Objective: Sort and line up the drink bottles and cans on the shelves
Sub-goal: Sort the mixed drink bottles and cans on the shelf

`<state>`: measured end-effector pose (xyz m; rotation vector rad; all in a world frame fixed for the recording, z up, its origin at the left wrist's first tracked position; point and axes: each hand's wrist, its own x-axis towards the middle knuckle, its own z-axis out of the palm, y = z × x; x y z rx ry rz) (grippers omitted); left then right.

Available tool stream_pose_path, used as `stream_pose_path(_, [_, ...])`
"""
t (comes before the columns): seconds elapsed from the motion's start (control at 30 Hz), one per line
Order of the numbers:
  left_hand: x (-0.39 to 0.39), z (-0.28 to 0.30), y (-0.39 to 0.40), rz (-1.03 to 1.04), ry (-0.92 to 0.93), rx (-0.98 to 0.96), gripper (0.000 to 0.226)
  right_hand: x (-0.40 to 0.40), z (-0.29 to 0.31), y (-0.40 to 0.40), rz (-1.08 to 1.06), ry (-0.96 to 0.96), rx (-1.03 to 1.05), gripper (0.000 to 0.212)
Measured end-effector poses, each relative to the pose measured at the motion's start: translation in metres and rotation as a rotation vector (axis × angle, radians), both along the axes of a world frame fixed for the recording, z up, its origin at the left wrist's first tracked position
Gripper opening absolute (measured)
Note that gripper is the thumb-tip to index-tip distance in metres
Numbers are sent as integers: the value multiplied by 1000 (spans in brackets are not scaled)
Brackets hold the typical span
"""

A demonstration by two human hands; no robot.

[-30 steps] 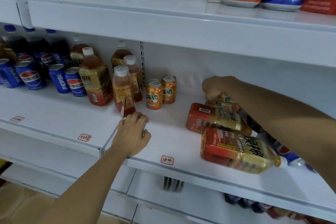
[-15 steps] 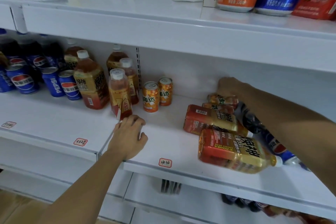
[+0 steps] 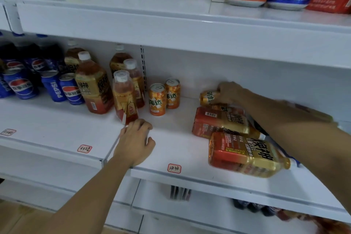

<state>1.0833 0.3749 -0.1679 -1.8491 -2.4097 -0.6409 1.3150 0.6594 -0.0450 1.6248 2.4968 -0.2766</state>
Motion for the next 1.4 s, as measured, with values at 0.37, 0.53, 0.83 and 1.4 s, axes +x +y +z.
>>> stream_pose_path(0.37, [-2,-2,1,6,9,-6,36,-59,-24,-24,232,-284,333,57])
stream_pose_path(0.53, [-1,1,0,5,-10,-7,38,-60,-11,-23,43,272,124,72])
stream_pose_path(0.83, [3,4,0,18,27,-8,40,-25,7,-19,66,263,-57,93])
stream_pose_path(1.4, [3,4,0,22,35,-27,42,7,3,-4,152,469,-55,74])
